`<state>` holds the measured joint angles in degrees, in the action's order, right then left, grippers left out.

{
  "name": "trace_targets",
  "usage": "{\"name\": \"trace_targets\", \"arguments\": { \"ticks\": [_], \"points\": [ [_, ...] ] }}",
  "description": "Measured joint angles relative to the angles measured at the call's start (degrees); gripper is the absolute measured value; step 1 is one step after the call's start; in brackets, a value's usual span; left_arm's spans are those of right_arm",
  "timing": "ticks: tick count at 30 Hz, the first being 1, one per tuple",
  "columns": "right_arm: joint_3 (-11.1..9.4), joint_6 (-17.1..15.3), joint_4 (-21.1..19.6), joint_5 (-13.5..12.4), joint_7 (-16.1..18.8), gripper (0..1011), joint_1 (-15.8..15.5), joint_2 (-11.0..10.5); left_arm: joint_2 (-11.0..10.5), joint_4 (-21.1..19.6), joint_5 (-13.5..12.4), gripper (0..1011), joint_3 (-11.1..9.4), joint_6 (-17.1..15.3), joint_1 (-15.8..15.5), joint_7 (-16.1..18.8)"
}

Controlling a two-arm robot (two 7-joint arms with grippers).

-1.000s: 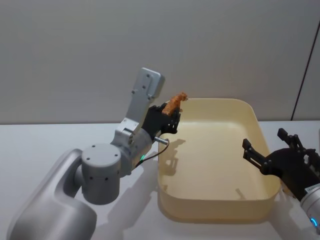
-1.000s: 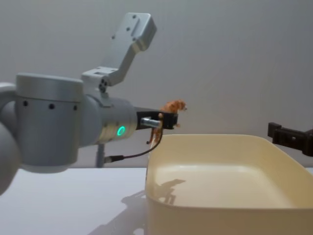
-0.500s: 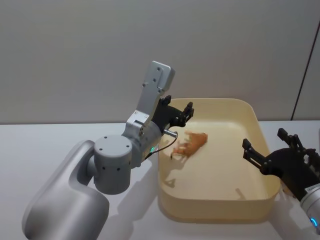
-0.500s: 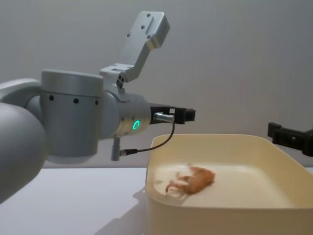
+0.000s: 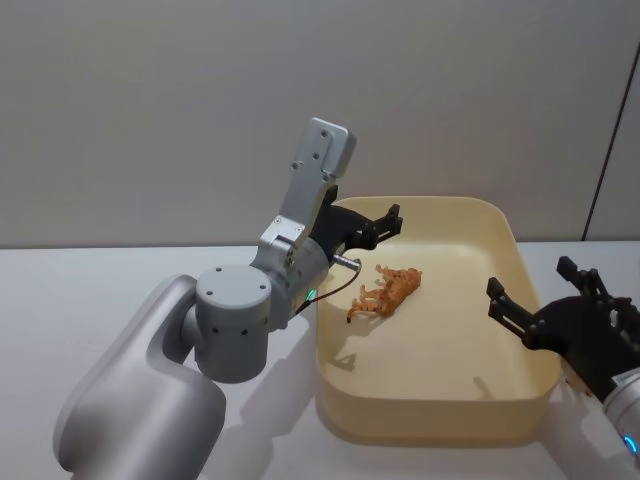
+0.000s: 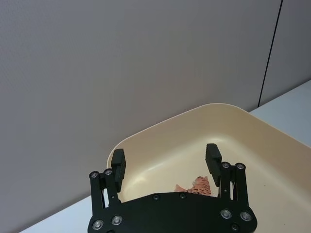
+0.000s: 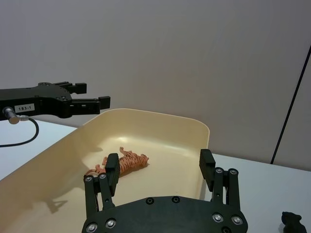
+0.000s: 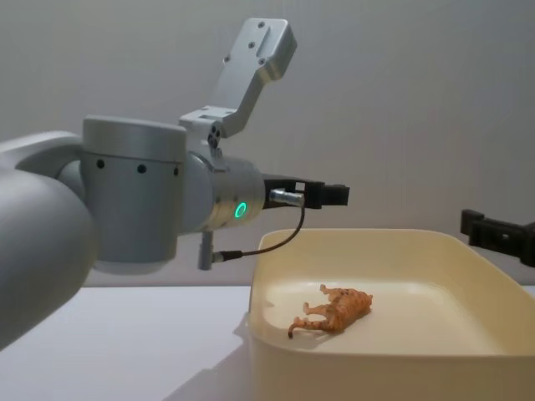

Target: Pick up the toy alternately with two hands and place it into the central storage box.

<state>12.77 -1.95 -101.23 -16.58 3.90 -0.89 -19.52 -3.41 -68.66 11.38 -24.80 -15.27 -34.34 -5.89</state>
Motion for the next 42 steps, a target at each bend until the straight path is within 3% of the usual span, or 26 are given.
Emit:
{"name": "trace_targets", "arguments": {
  "ticks": [8,23,28,35,42],
  "points": [
    [-1.3,-0.3,-0.9,-1.4,0.1,1001,-1.3,-1.8,0.2,0.4,-0.1,1001,0.0,0.1,-0.2,0.0],
    [-7.1,-1.0,-5.0,-6.5,-2.5,1001,-8.9,-9.3,0.3,0.6,-0.1,1001,-0.1,0.2,-0.4,0.0],
    [-8.0,-1.6,-5.3,-7.1,-2.8,1001,-10.2,-10.6,0.3,0.6,-0.1,1001,-0.1,0.2,-0.4,0.0],
    [-8.3,-2.9,-4.0,-6.8,-1.8,1001,-9.9,-11.0,0.4,0.7,-0.1,1001,-0.1,0.2,-0.5,0.0],
    [-7.5,-4.7,-1.2,-5.5,-0.5,1001,-7.4,-9.8,0.4,0.7,-0.1,1001,-0.1,0.2,-0.5,0.0]
  ]
}}
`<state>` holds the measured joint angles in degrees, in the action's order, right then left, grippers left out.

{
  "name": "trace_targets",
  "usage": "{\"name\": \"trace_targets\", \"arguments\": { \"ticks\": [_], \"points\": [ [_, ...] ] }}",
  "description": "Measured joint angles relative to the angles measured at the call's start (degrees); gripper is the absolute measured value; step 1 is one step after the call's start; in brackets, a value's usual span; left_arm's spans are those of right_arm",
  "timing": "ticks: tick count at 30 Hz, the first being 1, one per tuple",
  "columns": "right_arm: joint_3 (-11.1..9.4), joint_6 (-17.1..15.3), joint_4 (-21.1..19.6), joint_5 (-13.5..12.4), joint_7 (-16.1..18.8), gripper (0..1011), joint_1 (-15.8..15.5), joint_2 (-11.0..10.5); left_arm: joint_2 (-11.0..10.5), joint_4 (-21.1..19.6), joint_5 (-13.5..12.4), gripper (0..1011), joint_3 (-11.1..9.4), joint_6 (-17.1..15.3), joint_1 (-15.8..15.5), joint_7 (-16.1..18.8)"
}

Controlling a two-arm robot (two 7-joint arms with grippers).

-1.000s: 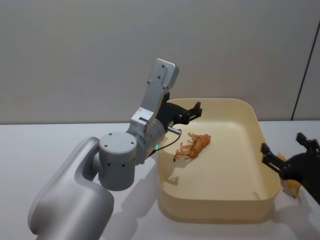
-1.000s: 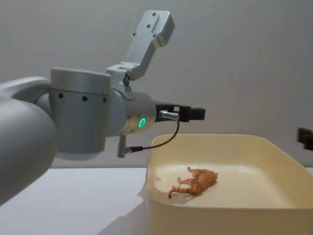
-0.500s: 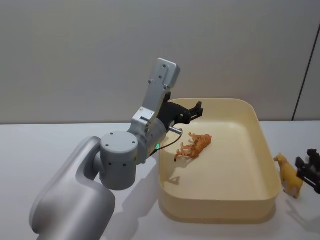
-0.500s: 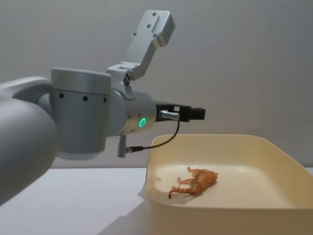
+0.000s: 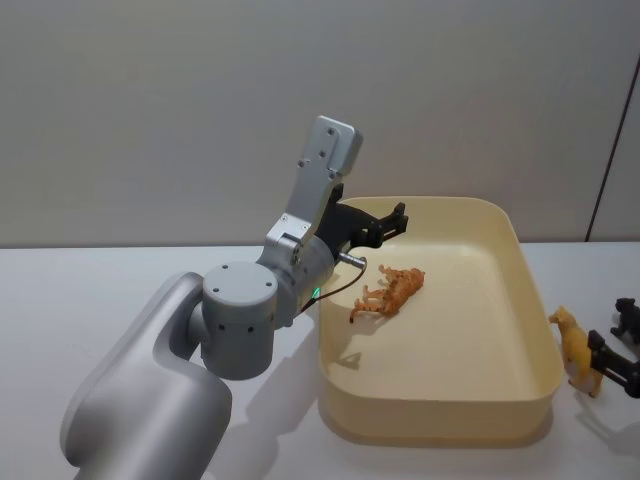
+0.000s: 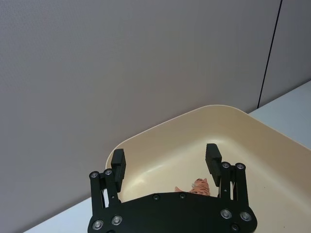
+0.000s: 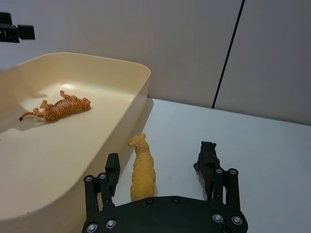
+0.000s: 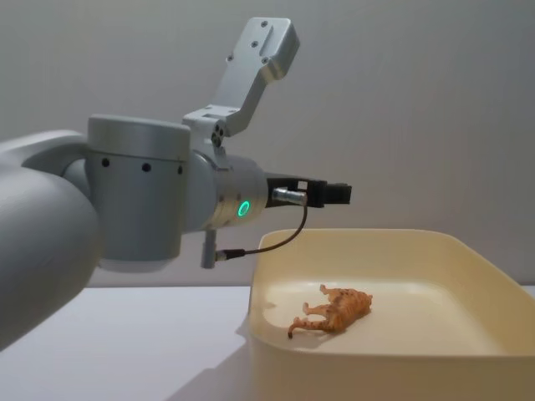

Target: Pick up the toy alternately with two hands and place it into the central storage box.

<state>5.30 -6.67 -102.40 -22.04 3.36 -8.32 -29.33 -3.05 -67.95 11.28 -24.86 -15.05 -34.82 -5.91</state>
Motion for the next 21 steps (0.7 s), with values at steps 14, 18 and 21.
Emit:
{"name": "trace_targets", "arguments": {
  "ticks": [14,18,21],
  "points": [
    [1.7,-3.5,5.6,2.2,1.2,1001,4.1,2.7,0.0,0.0,0.0,1001,0.0,0.0,0.0,0.0],
    [2.2,-4.2,7.1,2.8,1.8,1001,5.3,3.5,0.0,0.0,0.0,1001,0.0,0.0,0.0,0.0],
    [2.7,-4.6,8.3,3.4,2.4,1001,6.2,4.1,0.0,0.0,0.0,1001,0.0,0.0,0.0,0.0]
  ]
}}
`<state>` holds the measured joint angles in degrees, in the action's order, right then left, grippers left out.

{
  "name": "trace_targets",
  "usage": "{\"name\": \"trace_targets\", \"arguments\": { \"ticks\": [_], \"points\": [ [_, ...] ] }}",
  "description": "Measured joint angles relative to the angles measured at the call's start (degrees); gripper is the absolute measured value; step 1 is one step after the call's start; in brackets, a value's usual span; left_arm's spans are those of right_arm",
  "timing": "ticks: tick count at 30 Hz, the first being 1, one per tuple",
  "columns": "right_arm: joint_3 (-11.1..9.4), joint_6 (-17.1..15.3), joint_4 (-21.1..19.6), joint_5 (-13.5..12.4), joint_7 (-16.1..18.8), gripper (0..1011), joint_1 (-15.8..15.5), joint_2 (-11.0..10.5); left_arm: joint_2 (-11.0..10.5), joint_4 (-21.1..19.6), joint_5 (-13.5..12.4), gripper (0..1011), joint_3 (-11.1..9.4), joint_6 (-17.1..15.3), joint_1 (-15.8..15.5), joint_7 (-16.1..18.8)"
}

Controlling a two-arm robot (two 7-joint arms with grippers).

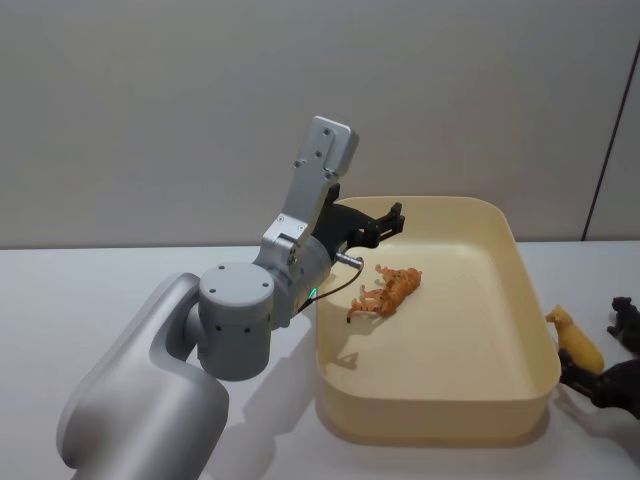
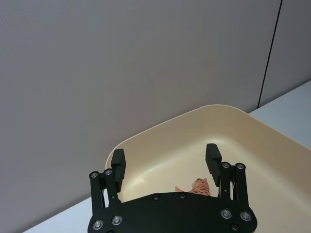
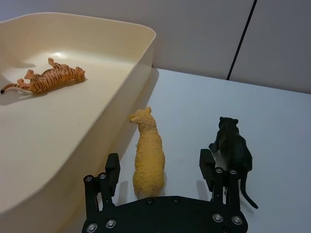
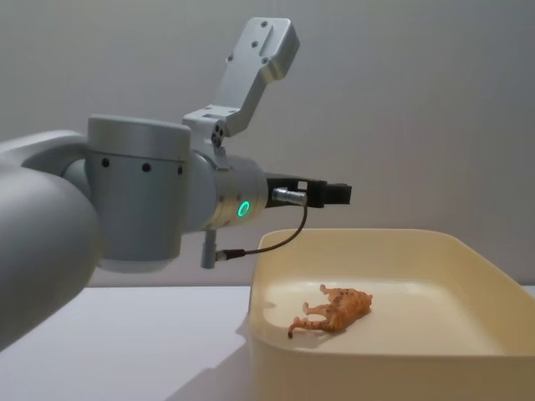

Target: Pick up the toy alternately with two hands and place it into the central storage box.

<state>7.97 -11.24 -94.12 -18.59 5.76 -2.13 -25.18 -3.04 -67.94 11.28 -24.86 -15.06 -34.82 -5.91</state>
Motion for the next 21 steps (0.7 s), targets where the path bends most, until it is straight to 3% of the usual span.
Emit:
{"name": "trace_targets", "arguments": {
  "ticks": [2,10,21],
  "points": [
    [0.3,-0.3,0.8,0.4,0.4,998,0.6,0.4,0.0,0.0,0.0,1001,0.0,0.0,0.0,0.0],
    [1.0,-0.9,2.6,1.4,1.2,832,2.0,1.4,0.0,0.0,0.0,1001,0.0,0.0,0.0,0.0],
    [1.3,-1.2,3.7,1.9,1.8,485,2.8,2.0,0.0,0.0,0.0,1001,0.0,0.0,0.0,0.0]
  ]
}}
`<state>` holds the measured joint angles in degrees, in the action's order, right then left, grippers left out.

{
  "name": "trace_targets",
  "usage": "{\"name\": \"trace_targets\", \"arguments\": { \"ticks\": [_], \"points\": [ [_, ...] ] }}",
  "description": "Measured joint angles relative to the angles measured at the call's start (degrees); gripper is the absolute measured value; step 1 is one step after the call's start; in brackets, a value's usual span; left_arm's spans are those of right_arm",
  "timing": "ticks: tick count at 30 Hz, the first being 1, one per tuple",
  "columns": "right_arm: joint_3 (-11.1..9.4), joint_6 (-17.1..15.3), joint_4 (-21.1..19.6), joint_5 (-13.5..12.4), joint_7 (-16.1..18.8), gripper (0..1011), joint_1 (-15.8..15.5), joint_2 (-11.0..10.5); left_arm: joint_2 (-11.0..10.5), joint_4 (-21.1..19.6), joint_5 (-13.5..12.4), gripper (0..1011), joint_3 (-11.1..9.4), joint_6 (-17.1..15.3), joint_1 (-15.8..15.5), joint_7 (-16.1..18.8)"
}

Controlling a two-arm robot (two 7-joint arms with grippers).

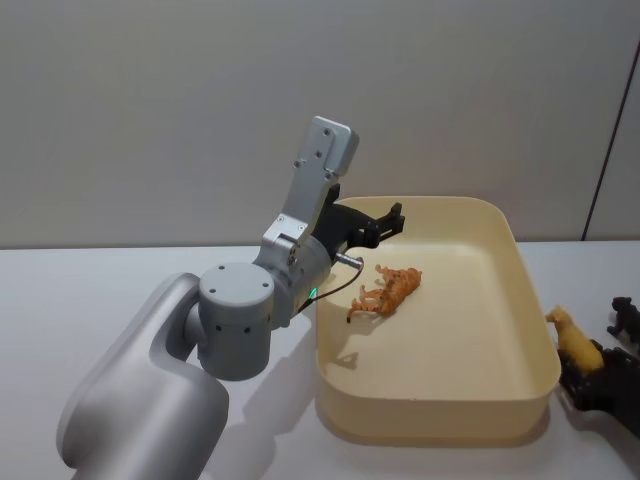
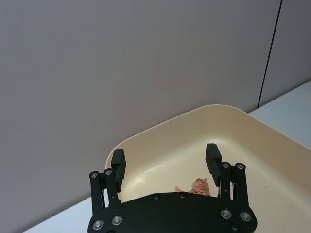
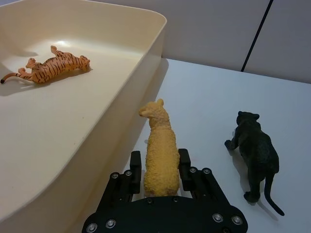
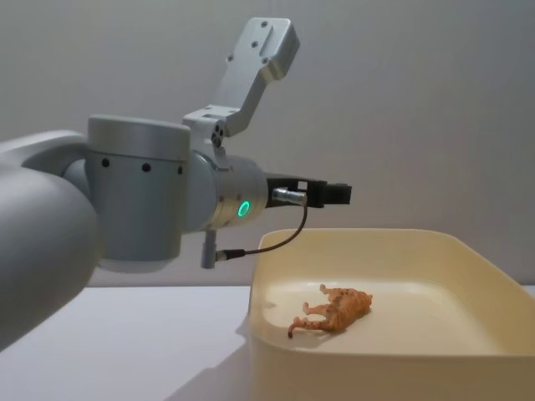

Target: Pick up the toy alternately with two hands and place it into the central storage box.

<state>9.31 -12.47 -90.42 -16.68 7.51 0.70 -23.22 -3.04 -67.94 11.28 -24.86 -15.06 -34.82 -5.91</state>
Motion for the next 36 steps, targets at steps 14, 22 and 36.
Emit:
{"name": "trace_targets", "arguments": {
  "ticks": [14,22,36],
  "points": [
    [-0.2,2.0,-1.7,0.4,-2.2,352,-0.5,0.2,0.0,0.0,0.0,1001,0.0,0.0,0.0,0.0],
    [-0.8,4.4,-4.8,0.5,-5.2,352,-1.1,0.2,0.0,0.0,0.0,1001,0.0,0.0,0.0,0.0],
    [-1.4,4.1,-9.1,-1.1,-6.0,352,1.5,1.5,0.0,0.0,0.0,1001,0.0,0.0,0.0,0.0]
  ]
}}
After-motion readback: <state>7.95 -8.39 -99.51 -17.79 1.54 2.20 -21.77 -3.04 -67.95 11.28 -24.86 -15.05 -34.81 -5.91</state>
